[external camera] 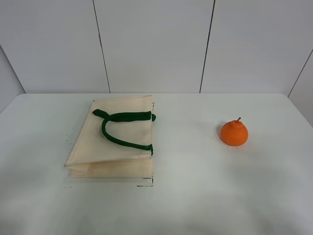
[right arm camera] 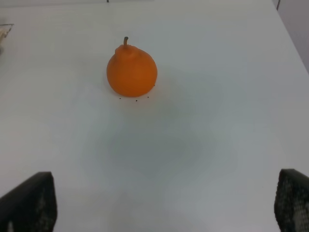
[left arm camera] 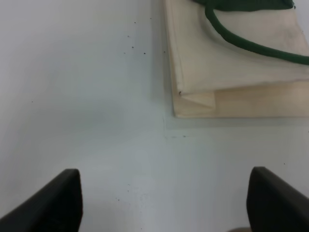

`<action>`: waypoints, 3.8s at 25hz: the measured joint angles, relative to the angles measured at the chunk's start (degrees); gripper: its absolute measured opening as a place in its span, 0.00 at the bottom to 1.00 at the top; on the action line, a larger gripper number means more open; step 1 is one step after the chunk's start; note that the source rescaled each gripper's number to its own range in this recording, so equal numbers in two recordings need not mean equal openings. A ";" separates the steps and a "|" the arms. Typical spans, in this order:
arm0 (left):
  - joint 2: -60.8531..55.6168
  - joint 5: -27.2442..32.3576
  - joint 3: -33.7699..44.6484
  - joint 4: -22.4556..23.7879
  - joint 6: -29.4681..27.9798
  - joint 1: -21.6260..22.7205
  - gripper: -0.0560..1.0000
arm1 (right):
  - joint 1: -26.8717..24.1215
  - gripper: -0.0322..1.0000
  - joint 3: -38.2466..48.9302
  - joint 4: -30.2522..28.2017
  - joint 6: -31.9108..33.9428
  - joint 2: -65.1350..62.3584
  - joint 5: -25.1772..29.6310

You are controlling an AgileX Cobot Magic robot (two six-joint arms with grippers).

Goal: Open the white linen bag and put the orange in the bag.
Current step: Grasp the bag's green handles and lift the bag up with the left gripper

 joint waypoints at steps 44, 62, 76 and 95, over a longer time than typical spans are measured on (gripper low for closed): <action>110.68 -0.42 -65.26 -0.99 -3.43 -3.92 1.00 | 0.00 1.00 0.00 0.00 0.00 0.00 0.00; 131.70 -9.39 -72.88 -1.21 -14.24 -11.53 1.00 | 0.00 1.00 0.00 0.00 0.00 0.00 0.00; 134.91 -10.31 -72.88 -1.31 -15.07 -11.53 0.48 | 0.00 1.00 0.00 0.00 0.00 0.00 0.00; 120.98 6.24 -91.24 -5.31 -10.14 -11.53 0.05 | 0.00 1.00 0.00 0.00 0.00 0.00 0.00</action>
